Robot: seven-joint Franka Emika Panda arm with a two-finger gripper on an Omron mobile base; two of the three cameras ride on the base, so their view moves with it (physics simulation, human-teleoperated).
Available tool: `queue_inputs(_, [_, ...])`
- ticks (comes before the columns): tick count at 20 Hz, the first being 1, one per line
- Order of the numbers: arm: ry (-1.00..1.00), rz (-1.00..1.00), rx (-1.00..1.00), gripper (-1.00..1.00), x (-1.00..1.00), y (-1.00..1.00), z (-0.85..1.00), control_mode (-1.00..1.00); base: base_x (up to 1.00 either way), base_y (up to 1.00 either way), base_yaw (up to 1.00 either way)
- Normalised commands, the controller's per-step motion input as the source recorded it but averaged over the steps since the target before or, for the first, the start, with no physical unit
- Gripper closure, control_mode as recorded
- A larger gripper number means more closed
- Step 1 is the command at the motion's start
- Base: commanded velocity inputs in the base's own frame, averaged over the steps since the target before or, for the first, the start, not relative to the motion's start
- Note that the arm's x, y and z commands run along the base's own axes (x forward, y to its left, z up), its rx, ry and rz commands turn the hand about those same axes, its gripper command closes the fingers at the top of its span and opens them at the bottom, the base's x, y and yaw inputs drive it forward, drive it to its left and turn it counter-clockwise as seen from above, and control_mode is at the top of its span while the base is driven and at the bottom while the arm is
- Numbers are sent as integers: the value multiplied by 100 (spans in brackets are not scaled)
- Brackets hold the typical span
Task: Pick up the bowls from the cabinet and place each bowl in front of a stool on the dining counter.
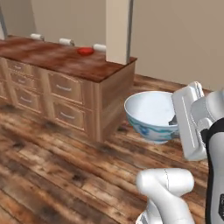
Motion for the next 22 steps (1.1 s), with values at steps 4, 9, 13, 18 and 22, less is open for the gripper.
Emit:
queue_inputs(4, [0, 0, 0, 100, 0, 0, 0, 100, 21, 0, -81])
queue_inputs(9, [0, 0, 0, 100, 0, 0, 0, 100, 57, 6, -69])
queue_inputs(13, [0, 0, 0, 100, 0, 0, 0, 100, 100, 48, -47])
queue_inputs(18, [0, 0, 0, 100, 0, 0, 0, 100, 100, 63, -34])
queue_inputs(22, [0, 0, 0, 100, 0, 0, 0, 100, 100, 44, -30])
